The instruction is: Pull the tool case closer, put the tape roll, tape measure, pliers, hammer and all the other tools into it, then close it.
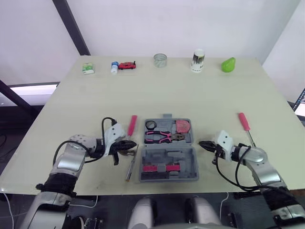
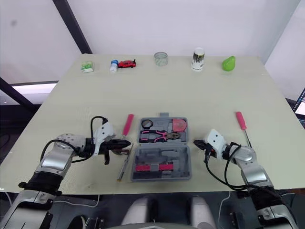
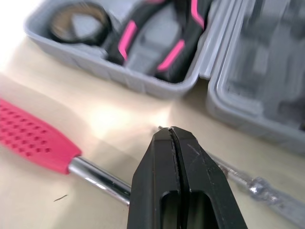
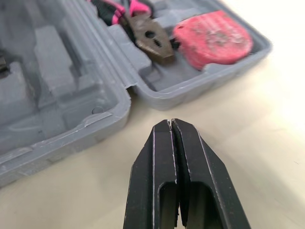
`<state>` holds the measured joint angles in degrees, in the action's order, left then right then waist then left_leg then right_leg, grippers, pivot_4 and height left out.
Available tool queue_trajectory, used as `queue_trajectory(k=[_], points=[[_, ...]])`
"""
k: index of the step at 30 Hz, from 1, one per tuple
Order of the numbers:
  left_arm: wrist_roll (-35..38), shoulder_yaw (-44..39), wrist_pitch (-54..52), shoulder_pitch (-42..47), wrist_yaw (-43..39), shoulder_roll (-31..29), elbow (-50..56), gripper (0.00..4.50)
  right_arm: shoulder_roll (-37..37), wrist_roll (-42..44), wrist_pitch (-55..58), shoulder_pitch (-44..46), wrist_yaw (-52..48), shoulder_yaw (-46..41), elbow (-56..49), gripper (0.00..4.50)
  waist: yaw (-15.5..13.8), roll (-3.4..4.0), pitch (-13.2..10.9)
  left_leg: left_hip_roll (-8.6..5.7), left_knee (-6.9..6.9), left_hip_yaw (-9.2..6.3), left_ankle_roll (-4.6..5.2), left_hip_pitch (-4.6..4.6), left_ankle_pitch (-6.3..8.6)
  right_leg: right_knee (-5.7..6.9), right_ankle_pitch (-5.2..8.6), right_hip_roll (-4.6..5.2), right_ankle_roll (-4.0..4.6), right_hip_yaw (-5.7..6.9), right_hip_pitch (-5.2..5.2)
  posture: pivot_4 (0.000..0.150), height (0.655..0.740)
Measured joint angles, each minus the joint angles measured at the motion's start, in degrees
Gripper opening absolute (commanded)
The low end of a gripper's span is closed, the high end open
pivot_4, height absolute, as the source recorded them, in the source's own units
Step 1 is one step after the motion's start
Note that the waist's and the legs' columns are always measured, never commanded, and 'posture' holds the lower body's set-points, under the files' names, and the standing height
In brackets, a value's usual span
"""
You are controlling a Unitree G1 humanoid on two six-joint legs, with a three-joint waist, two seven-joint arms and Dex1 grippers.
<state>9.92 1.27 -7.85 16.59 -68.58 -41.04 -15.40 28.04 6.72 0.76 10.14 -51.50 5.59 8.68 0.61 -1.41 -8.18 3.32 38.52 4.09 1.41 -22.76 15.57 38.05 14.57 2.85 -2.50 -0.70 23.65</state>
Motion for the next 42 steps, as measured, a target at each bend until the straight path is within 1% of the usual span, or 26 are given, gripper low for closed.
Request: queue_trajectory(k=[1,4,8,11,12,13,14,15,16,18,19,21,22,23,24,25,26,27,30,34,37,42], points=[[3.12,-3.26,-0.38,-1.33,0.66,0.31,1.98,0.00,0.00,2.36,0.80,-1.75,0.85,-2.55,-1.88,0.07,0.01,0.00,0.00,0.00,0.00,-0.01,0.00,0.00,0.00,0.00,0.00,0.01,0.00,0.00,0.00,0.150,0.7400],[7.05,-8.70,0.42,-4.05,2.91,1.10,4.12,0.00,0.10,6.39,1.63,-5.10,2.27,-7.46,-4.85,0.07,0.01,0.01,0.00,0.01,-0.01,-0.02,0.00,0.02,0.00,0.00,0.00,0.02,0.00,-0.01,-0.01,0.150,0.7400],[13.67,-16.46,-0.18,-10.63,6.24,4.12,8.69,0.00,0.80,10.93,2.19,-11.43,4.32,-14.47,-9.00,0.07,0.08,0.01,-0.01,0.01,-0.04,-0.03,0.00,0.01,0.01,-0.04,0.00,0.05,-0.01,-0.01,-0.01,0.150,0.7400],[16.40,-20.28,-0.68,-14.79,7.53,4.33,10.54,0.78,1.12,13.12,2.70,-15.65,5.18,-18.46,-10.53,0.00,0.05,0.01,-0.01,0.01,-0.07,-0.02,0.00,0.04,0.00,-0.02,0.00,0.06,0.00,0.00,-0.01,0.150,0.7400],[17.52,-22.98,-0.42,-17.12,8.02,4.34,10.76,1.17,1.16,14.35,2.71,-18.51,5.76,-21.12,-11.18,0.00,0.04,0.01,0.00,0.01,-0.08,-0.01,0.00,0.07,0.01,-0.02,0.00,0.06,0.00,0.00,-0.03,0.150,0.7400],[17.68,-24.03,-0.24,-17.97,8.39,4.34,10.55,1.63,1.21,14.73,2.74,-19.62,5.94,-22.31,-11.10,0.00,0.04,0.01,-0.01,0.01,-0.08,-0.01,0.00,0.08,0.01,-0.02,0.00,0.06,0.00,0.00,-0.04,0.150,0.7400],[17.77,-24.91,0.67,-18.71,8.66,4.39,10.03,1.95,1.20,15.15,2.66,-20.59,6.27,-23.39,-11.11,0.00,0.04,0.01,0.00,0.01,-0.08,0.01,0.00,0.08,0.01,-0.04,0.01,0.06,0.01,-0.01,-0.04,0.150,0.7400],[17.76,-26.31,2.37,-20.34,8.78,4.47,8.86,2.53,1.21,15.63,2.29,-22.48,6.74,-25.49,-11.08,0.00,0.04,0.01,0.00,0.01,-0.09,0.03,0.00,0.10,0.01,-0.05,0.01,0.06,0.01,-0.03,-0.05,0.150,0.7400],[17.76,-27.01,3.33,-21.31,8.77,4.53,7.75,3.06,1.20,15.91,2.06,-23.55,6.93,-26.76,-10.90,0.25,0.04,0.01,0.00,0.00,-0.09,0.04,0.00,0.12,0.01,-0.06,0.01,0.06,0.01,-0.03,-0.06,0.150,0.7400],[17.84,-28.42,4.76,-22.96,8.71,4.88,5.70,3.46,1.15,16.80,1.44,-25.32,7.01,-28.93,-10.49,0.52,0.06,0.01,0.00,0.01,-0.09,0.06,0.00,0.11,0.01,-0.06,0.02,0.06,0.02,-0.02,-0.06,0.150,0.7400],[17.99,-29.82,5.78,-24.82,8.58,5.02,4.23,3.87,1.04,17.99,1.05,-26.92,6.96,-31.02,-10.09,0.92,0.08,0.01,0.00,0.01,-0.09,0.07,0.00,0.12,0.01,-0.07,0.02,0.05,0.02,-0.03,-0.06,0.150,0.7400],[18.40,-32.55,7.29,-28.35,8.36,5.02,1.80,4.41,0.65,20.26,0.29,-30.32,6.86,-34.97,-9.27,1.66,0.13,0.00,0.00,0.01,-0.16,0.06,0.00,0.12,0.02,-0.11,0.03,0.06,0.03,-0.03,-0.05,0.150,0.7400],[18.41,-33.47,7.68,-29.74,8.30,5.00,1.07,4.50,0.57,21.03,-0.05,-31.50,6.80,-36.58,-8.60,2.12,0.11,0.00,0.00,0.01,-0.17,0.06,0.00,0.12,0.02,-0.13,0.04,0.07,0.04,-0.02,-0.05,0.150,0.7400],[18.58,-34.67,8.13,-31.47,8.26,5.00,0.44,4.50,0.21,22.05,-0.62,-32.96,6.67,-38.79,-7.32,2.73,0.10,-0.03,0.02,0.01,-0.17,0.06,0.00,0.12,0.02,-0.14,0.11,0.08,0.15,-0.02,-0.05,0.150,0.7400],[18.76,-35.28,8.32,-32.42,8.21,5.00,0.09,4.50,0.07,22.56,-1.06,-33.77,6.58,-39.89,-6.66,3.13,0.02,-0.03,0.02,0.02,-0.17,0.06,0.00,0.12,0.02,-0.14,0.14,0.11,0.21,-0.01,-0.06,0.150,0.7400],[19.04,-36.14,8.56,-33.36,8.07,4.99,-0.46,4.50,0.05,23.06,-1.47,-34.67,6.25,-40.99,-5.54,3.75,-0.04,-0.04,0.03,0.02,-0.16,0.05,0.00,0.13,0.02,-0.13,0.15,0.14,0.22,0.00,-0.06,0.150,0.7400],[19.26,-36.81,8.91,-34.05,7.88,4.99,-1.07,4.50,0.00,23.33,-1.98,-35.36,5.76,-41.86,-4.27,4.21,-0.04,-0.04,0.03,0.02,-0.15,0.04,0.00,0.15,0.02,-0.12,0.15,0.16,0.22,-0.01,-0.06,0.150,0.7400],[19.44,-37.07,9.22,-34.63,7.77,4.98,-1.29,4.50,-0.01,23.64,-2.52,-35.66,5.49,-42.42,-3.30,4.44,-0.03,-0.05,0.04,0.02,-0.15,0.02,0.00,0.20,0.02,-0.11,0.14,0.18,0.22,-0.03,-0.07,0.150,0.7400],[19.53,-38.10,10.42,-36.44,7.16,4.94,-2.52,4.50,-0.01,24.57,-4.14,-36.78,4.51,-44.98,0.82,4.44,0.01,-0.04,0.06,0.02,-0.17,-0.01,0.00,0.28,0.02,-0.12,0.15,0.21,0.23,-0.07,-0.12,0.150,0.7400],[19.52,-39.29,12.10,-37.31,6.23,4.56,-6.67,4.50,0.02,25.14,-6.12,-37.63,3.35,-47.25,5.69,4.44,0.08,-0.05,0.08,0.02,-0.20,-0.01,0.00,0.29,0.02,-0.12,0.16,0.21,0.24,-0.08,-0.12,0.150,0.7400],[19.53,-39.28,12.24,-36.99,5.98,4.56,-7.34,4.50,0.03,25.14,-6.79,-37.21,2.69,-47.30,7.57,4.44,0.09,-0.07,0.11,0.04,-0.20,0.00,0.00,0.34,0.02,-0.11,0.15,0.24,0.23,-0.12,-0.12,0.150,0.7400],[19.53,-39.04,12.33,-35.89,5.86,4.56,-7.21,4.50,0.03,25.13,-7.46,-35.79,2.42,-47.07,7.65,4.44,0.09,-0.06,0.12,0.07,-0.20,0.00,-0.01,0.34,0.03,-0.11,0.15,0.25,0.24,-0.13,-0.12,0.150,0.7400]])
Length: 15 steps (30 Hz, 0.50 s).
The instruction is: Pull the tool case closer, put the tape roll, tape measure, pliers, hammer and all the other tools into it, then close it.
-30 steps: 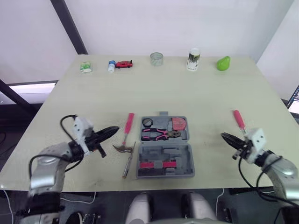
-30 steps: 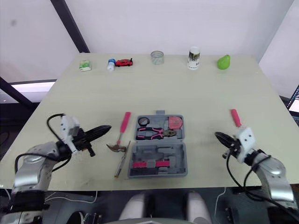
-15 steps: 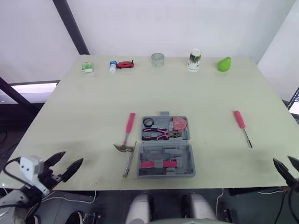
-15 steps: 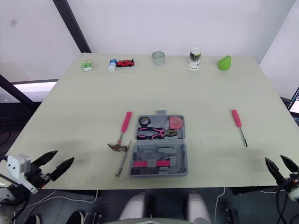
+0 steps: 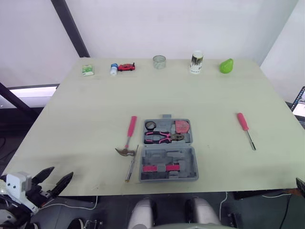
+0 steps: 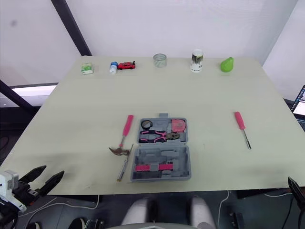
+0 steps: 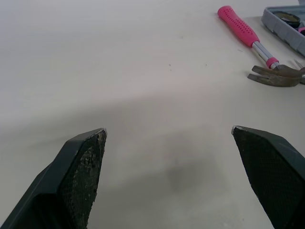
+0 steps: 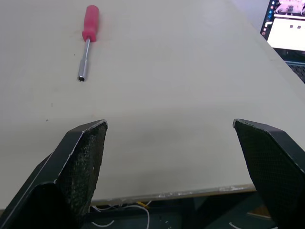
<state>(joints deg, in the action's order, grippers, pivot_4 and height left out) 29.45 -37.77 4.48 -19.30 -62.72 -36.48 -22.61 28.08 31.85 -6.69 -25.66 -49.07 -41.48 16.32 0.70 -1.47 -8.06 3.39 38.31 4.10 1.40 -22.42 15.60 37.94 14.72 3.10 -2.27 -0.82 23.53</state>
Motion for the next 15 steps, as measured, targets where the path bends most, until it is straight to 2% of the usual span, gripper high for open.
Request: queue_trajectory(k=[8,15], points=[[0.02,0.09,-0.40,-0.28,0.43,0.04,3.36,4.50,-0.02,0.07,-0.41,1.17,-1.27,0.84,-0.78,4.44,-0.01,0.00,0.00,0.13,0.00,0.01,0.00,-0.01,0.00,0.00,0.00,0.01,0.00,-0.01,0.00,0.150,0.7400],[1.49,1.53,-3.28,-2.06,0.44,1.10,10.32,4.50,0.31,4.11,5.69,0.78,-4.31,6.21,-14.91,4.44,0.04,0.05,0.01,0.19,0.00,0.04,0.00,0.00,0.00,0.00,-0.01,0.00,0.00,-0.03,0.00,0.150,0.7400]])
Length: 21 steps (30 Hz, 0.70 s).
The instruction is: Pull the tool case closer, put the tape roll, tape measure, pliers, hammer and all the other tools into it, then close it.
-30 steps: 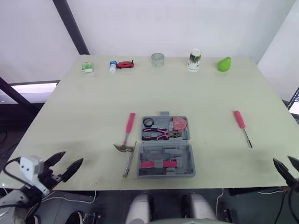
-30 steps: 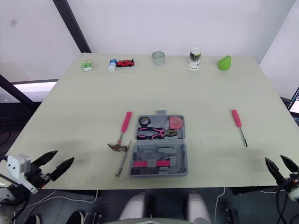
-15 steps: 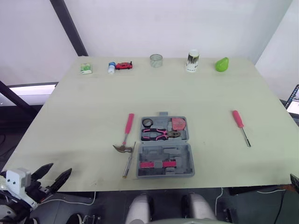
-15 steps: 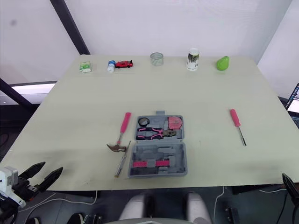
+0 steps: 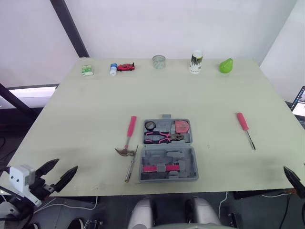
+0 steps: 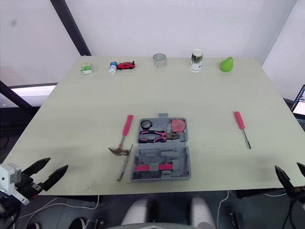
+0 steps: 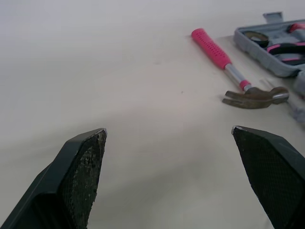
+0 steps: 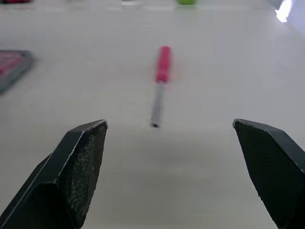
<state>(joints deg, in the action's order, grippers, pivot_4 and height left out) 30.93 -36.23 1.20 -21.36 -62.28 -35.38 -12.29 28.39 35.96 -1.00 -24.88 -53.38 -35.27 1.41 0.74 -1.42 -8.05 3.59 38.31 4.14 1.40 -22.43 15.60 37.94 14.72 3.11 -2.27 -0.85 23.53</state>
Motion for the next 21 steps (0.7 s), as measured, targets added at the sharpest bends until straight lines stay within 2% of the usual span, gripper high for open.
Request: queue_trajectory(k=[4,11,15,21], points=[[0.90,3.57,-3.55,-4.15,0.20,2.64,8.46,4.50,1.93,1.21,3.92,-0.29,-1.60,4.07,-9.05,4.44,-0.09,-0.02,0.00,0.00,0.00,0.00,0.00,-0.02,0.00,-0.03,0.00,0.01,0.00,0.01,0.00,0.150,0.7400],[1.12,7.75,-8.54,-8.68,4.80,6.09,20.98,4.50,3.34,1.76,6.38,-0.49,-4.62,9.01,-16.34,4.44,-0.32,-0.06,-0.01,-0.08,0.03,-0.05,0.00,-0.05,0.00,-0.03,0.00,-0.03,0.00,0.04,0.00,0.150,0.7400],[0.56,14.54,-14.56,-9.90,15.64,12.66,33.28,4.50,5.17,1.15,6.32,1.69,-7.93,14.19,-20.69,4.44,-0.22,-0.10,-0.01,-0.23,0.03,-0.06,0.00,-0.06,0.00,-0.04,-0.01,-0.05,-0.02,-0.02,-0.01,0.150,0.7400],[-4.39,22.43,-19.06,-12.45,27.81,17.90,41.01,4.50,7.17,-0.07,6.20,5.61,-9.26,17.84,-23.97,4.44,-0.02,-0.13,-0.03,-0.28,0.03,-0.12,0.00,-0.06,0.00,-0.04,0.00,-0.14,-0.02,-0.05,-0.01,0.150,0.7400]])
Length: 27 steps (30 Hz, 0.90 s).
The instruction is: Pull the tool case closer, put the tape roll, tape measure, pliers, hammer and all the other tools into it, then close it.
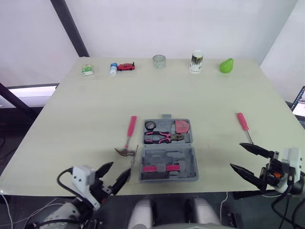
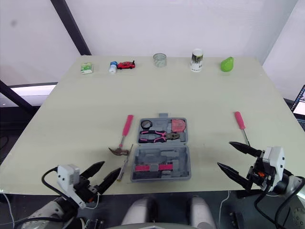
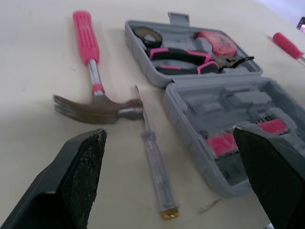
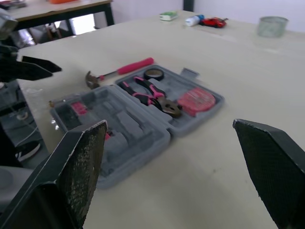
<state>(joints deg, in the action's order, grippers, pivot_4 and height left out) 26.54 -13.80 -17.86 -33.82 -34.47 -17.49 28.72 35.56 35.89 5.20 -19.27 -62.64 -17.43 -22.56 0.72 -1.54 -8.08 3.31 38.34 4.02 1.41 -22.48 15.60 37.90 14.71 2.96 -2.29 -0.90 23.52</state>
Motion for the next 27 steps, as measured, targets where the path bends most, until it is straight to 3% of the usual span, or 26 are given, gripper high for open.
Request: queue_trajectory(k=[11,25,27], points=[[-8.80,5.02,-0.57,2.39,12.80,3.17,0.21,4.50,3.58,0.28,2.18,7.11,-1.86,5.12,-3.86,4.44,-0.05,-0.03,-0.06,-0.03,-0.01,-0.02,0.00,-0.03,0.00,-0.04,0.00,-0.01,0.00,0.00,0.01,0.150,0.7400],[-14.10,8.12,2.94,9.45,15.85,4.22,-9.95,4.50,3.58,0.06,3.28,9.00,-1.12,6.52,-4.00,4.44,-0.24,0.44,0.05,-0.07,0.00,-0.03,0.01,-0.10,0.00,-0.10,-0.02,-0.02,-0.05,0.04,0.00,0.150,0.7400],[-14.15,8.48,2.08,10.99,16.17,4.36,-10.53,3.92,3.58,0.03,3.28,8.98,-0.84,6.57,-4.31,4.50,-0.26,0.43,0.05,-0.07,0.01,-0.03,0.01,-0.08,0.00,-0.06,-0.10,-0.02,-0.18,0.05,0.00,0.150,0.7400]])
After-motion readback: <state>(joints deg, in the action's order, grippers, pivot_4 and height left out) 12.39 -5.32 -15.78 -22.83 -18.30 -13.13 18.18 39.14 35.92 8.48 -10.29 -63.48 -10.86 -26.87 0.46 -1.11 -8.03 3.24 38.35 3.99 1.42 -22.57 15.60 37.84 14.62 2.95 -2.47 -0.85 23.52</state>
